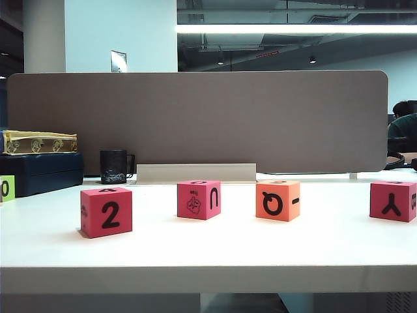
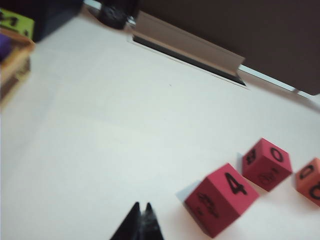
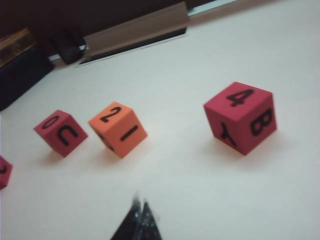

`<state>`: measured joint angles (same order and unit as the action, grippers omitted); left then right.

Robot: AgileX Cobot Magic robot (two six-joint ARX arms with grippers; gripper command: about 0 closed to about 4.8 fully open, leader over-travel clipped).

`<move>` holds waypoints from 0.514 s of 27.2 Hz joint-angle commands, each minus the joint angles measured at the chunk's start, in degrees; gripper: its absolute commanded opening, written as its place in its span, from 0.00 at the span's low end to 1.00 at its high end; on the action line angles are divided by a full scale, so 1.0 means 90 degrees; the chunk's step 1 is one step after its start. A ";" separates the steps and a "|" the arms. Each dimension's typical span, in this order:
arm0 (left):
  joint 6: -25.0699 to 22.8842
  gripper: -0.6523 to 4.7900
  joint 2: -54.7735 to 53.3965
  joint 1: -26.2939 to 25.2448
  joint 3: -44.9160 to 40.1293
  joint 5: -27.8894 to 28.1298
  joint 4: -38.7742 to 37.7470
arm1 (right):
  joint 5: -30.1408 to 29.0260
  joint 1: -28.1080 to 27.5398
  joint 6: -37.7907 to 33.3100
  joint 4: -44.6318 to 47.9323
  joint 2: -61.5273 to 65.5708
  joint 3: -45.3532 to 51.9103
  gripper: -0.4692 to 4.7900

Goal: Select the appropriate blocks from the scattered letter blocks on the table and arrange them in a row to spell out "2024".

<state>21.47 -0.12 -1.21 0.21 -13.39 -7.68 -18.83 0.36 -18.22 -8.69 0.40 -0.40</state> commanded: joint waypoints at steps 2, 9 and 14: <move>0.0308 0.11 -0.0005 0.0019 0.0209 -0.0287 -0.0051 | -0.0211 0.0007 -0.0027 0.0236 -0.0058 -0.0282 0.08; 0.0274 0.11 -0.0022 0.0019 0.1001 -0.0262 -0.0391 | -0.0056 0.0005 -0.0024 0.0282 0.0017 -0.1285 0.08; -0.0221 0.11 -0.0517 0.0019 0.1843 -0.0546 -0.1003 | -0.0068 0.0002 0.0049 -0.0389 0.0442 -0.2166 0.08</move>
<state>21.17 -3.57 -1.17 15.11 -17.26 -15.51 -19.51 0.36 -18.17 -10.50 3.49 -18.59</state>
